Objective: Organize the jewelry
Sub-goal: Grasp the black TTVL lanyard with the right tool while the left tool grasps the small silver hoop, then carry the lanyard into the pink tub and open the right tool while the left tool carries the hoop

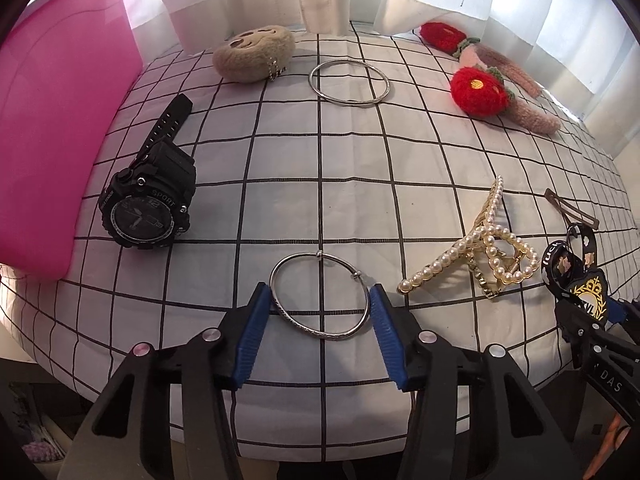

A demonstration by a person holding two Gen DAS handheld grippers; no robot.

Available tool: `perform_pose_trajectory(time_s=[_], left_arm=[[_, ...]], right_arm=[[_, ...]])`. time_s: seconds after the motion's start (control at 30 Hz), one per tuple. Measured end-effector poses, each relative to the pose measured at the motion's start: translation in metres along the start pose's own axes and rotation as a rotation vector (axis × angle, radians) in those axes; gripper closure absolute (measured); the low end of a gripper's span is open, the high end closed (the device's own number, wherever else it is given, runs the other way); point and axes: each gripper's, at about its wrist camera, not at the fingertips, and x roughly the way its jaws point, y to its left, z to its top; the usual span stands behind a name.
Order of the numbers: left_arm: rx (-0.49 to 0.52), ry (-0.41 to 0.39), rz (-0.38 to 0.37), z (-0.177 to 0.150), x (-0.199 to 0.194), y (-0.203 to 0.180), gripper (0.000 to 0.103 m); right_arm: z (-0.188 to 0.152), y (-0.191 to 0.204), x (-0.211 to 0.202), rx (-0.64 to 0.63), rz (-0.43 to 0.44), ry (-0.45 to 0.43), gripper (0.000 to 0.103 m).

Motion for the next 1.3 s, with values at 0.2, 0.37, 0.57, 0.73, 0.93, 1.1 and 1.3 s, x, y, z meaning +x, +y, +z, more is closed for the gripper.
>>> perform_pose_trajectory(time_s=[0.2,0.37,0.57,0.73,0.93,1.1,1.3], left_arm=[[-0.012,-0.009,-0.019,-0.001,-0.004,0.003,0.058],[-0.016,0.017,-0.037,-0.001,-0.004,0.005,0.098],[-0.057,0.008,-0.091,-0.002,-0.005,0.014,0.099],[-0.062,-0.032,-0.107,-0.001,-0.016,0.016,0.099],[-0.068,-0.075,-0.127,0.002,-0.037,0.018,0.099],[-0.073,-0.102,-0.148,0.006,-0.051,0.018,0.100],[-0.088,-0.134,-0.170,0.011,-0.065,0.021,0.100]], right_arm=[[-0.001,-0.002,-0.004,0.012,0.020,-0.018,0.084],[-0.001,-0.009,-0.005,0.012,0.030,-0.027,0.087],[-0.001,-0.006,-0.009,0.010,0.031,-0.042,0.087],[-0.002,-0.005,-0.013,0.011,0.037,-0.056,0.088],[-0.004,-0.005,-0.022,0.010,0.044,-0.077,0.088],[-0.004,-0.006,-0.029,0.008,0.049,-0.091,0.088],[-0.001,-0.005,-0.039,0.003,0.053,-0.113,0.088]])
